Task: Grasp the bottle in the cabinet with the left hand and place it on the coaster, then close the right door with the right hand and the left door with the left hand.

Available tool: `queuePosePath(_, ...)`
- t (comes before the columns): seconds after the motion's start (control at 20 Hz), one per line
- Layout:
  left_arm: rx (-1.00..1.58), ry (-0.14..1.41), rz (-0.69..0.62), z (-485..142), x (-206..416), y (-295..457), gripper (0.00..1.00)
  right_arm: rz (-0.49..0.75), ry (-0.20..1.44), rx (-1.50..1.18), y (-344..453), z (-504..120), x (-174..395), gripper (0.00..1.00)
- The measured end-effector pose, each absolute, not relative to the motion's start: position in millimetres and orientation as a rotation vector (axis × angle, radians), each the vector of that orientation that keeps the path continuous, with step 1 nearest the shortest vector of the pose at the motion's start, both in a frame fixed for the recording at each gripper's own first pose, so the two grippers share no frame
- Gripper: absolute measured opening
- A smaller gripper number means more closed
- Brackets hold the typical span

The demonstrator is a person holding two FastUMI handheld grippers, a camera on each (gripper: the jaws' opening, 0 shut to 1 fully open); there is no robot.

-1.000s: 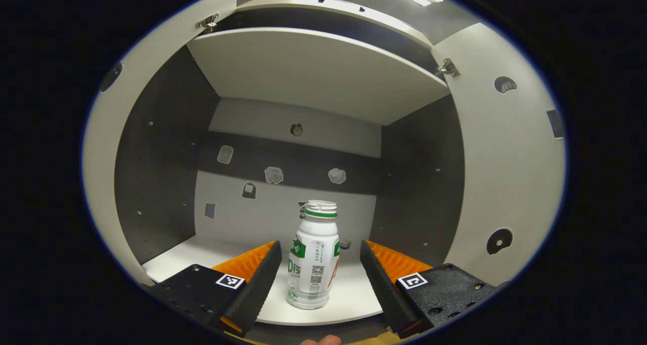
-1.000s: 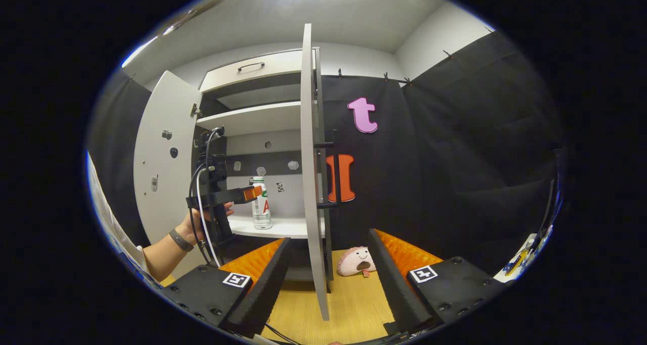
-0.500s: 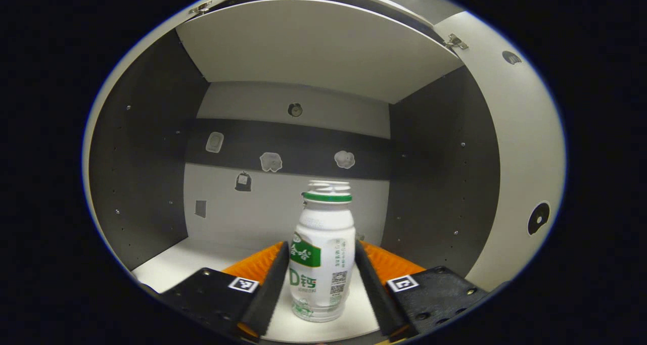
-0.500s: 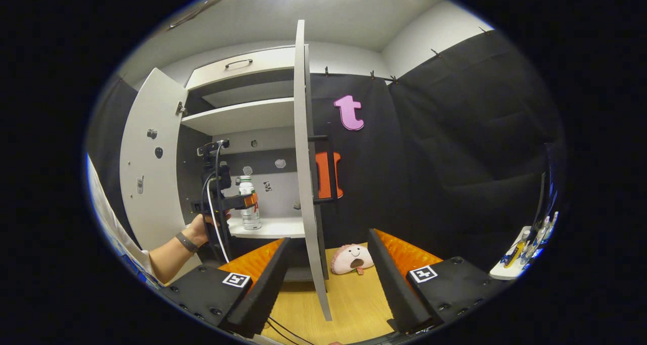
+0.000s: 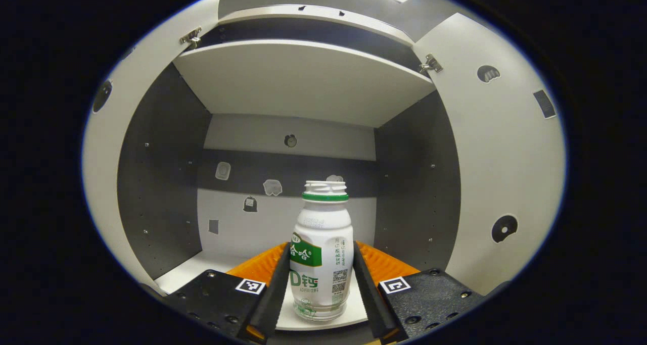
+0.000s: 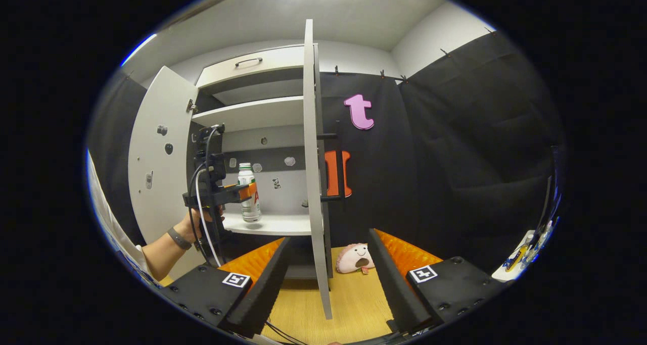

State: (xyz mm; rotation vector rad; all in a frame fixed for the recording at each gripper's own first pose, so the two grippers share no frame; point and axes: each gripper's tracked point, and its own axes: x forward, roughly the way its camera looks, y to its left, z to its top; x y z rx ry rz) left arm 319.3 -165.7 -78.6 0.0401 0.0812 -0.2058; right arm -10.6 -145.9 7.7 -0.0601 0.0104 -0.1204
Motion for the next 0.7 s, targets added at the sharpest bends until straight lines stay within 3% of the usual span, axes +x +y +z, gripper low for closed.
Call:
queuePosePath(0.4, 0.008, 0.09, -0.138, -61, 226, -146, 0.68, 0.052, 0.046, -0.025, -143, 9, -6, 0.98)
queuePosePath(0.7, 0.013, 0.112, -0.024, -85, 168, -122, 0.68, 0.186, 0.075, -0.026, -131, 7, -3, 0.98)
